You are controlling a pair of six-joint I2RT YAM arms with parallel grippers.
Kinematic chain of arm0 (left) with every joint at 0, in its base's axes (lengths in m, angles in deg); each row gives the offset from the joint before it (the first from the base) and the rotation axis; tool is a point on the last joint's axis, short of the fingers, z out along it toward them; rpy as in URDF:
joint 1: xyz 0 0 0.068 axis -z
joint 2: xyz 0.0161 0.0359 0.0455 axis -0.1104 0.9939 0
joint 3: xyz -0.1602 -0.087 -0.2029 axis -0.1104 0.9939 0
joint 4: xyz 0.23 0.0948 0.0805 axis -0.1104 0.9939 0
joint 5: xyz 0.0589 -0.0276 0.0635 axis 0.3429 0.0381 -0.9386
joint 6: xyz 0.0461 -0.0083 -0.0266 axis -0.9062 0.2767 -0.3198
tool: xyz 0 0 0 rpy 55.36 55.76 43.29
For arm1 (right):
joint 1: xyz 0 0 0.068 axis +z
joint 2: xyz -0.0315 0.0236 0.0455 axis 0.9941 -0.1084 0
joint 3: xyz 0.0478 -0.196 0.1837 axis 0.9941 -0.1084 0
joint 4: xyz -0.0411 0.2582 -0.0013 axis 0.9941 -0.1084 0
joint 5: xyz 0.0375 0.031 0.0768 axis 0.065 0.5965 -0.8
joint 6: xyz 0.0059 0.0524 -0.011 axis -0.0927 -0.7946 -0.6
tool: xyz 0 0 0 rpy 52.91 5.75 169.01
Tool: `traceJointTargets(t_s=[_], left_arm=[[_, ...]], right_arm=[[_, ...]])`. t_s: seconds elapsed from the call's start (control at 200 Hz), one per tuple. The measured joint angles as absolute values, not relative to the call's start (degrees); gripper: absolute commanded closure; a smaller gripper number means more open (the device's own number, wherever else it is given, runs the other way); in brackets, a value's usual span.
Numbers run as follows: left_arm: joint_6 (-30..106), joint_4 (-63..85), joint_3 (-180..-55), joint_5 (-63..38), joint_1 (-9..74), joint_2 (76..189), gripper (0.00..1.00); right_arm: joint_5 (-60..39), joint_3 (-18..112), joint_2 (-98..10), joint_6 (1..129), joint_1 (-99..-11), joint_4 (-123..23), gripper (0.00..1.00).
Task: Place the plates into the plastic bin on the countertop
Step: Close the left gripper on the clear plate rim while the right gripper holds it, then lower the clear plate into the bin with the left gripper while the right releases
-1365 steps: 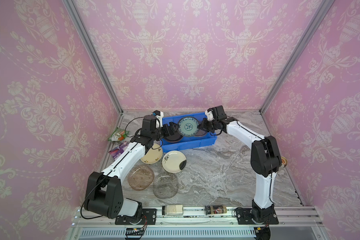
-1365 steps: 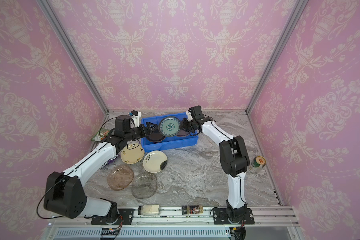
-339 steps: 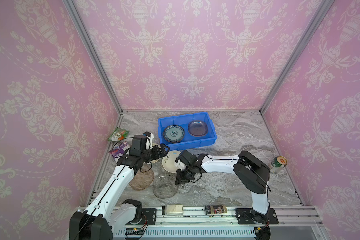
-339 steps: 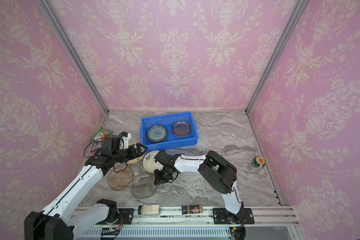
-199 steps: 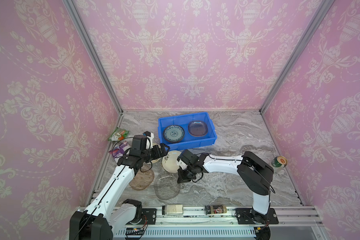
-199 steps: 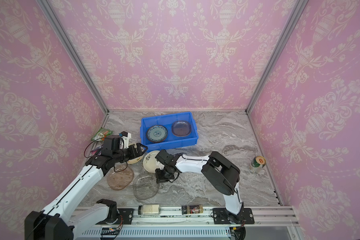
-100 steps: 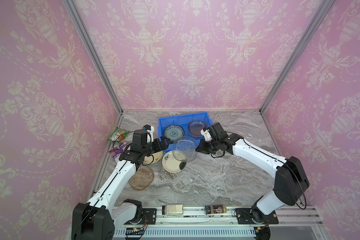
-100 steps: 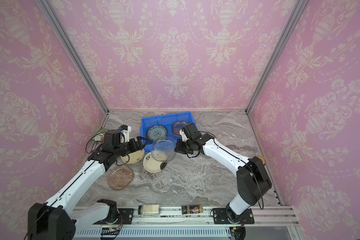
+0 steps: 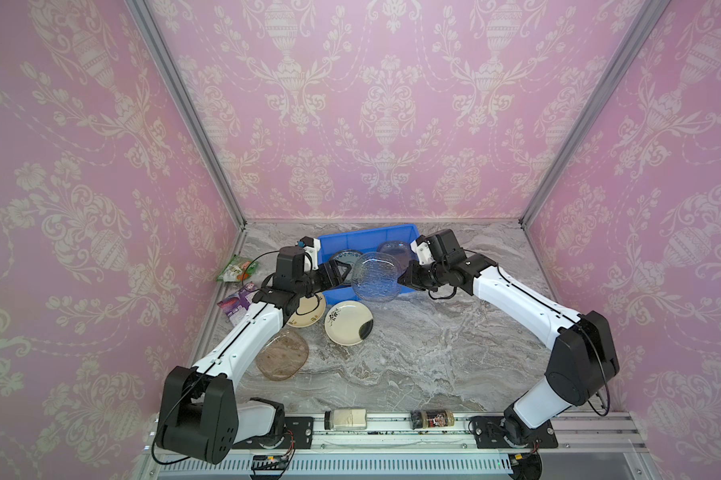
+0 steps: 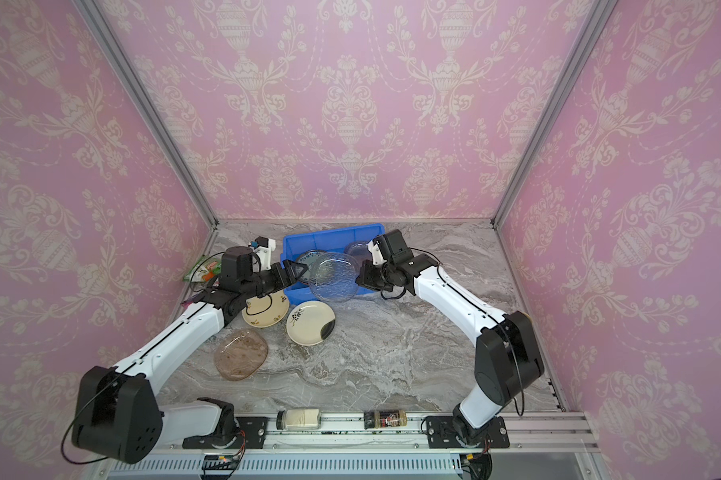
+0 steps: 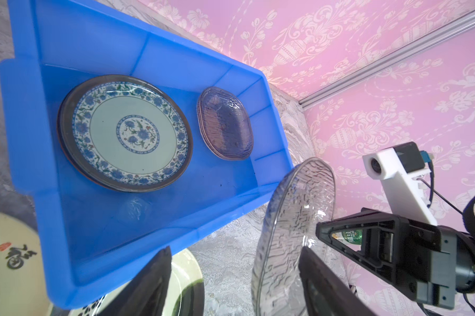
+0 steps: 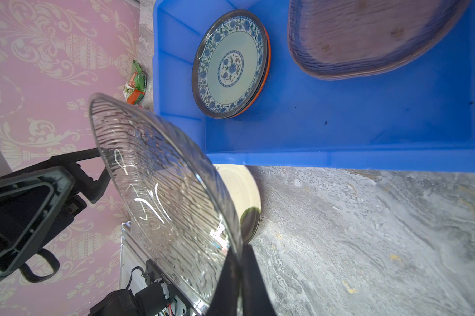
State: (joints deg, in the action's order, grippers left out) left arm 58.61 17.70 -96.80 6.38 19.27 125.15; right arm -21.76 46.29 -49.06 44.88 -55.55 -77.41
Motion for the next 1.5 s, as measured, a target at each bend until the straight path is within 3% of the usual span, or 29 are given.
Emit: traceJointTargets(t_s=[0.215, 0.325, 0.445, 0.56, 0.736, 0.846, 1.086, 1.501], left_arm=[[58.61, 16.54, -100.41, 7.25, 21.32, 130.09, 0.65], [58.35, 16.59, -101.18, 7.56, 21.91, 131.82, 0.73], [58.26, 16.63, -101.9, 7.93, 22.24, 133.17, 0.9], [57.23, 16.98, -103.38, 7.86, 22.44, 134.81, 1.0], [56.69, 18.36, -105.28, 7.56, 22.87, 138.11, 1.0], [56.75, 19.3, -107.27, 7.01, 23.18, 139.75, 1.0], [56.4, 21.44, -115.78, 2.57, 25.26, 144.08, 1.0], [55.79, 23.43, -131.03, -6.98, 25.63, 163.86, 1.0]], right_arm=[[-23.2, 47.97, -50.0, 45.49, -55.81, -77.43, 1.0], [-23.72, 48.21, -50.13, 46.04, -56.36, -77.85, 1.0], [-24.16, 48.54, -50.72, 46.61, -56.82, -78.3, 1.0], [-24.49, 48.62, -51.73, 46.58, -57.25, -78.41, 1.0], [-25.25, 49.06, -52.51, 46.3, -58.39, -77.82, 0.8], [-24.99, 49.13, -52.53, 45.78, -59.26, -77.36, 0.72], [-26.13, 47.58, -52.12, 43.28, -64.62, -72.36, 0.7], [-23.92, 42.57, -47.38, 41.86, -73.36, -71.16, 0.7]])
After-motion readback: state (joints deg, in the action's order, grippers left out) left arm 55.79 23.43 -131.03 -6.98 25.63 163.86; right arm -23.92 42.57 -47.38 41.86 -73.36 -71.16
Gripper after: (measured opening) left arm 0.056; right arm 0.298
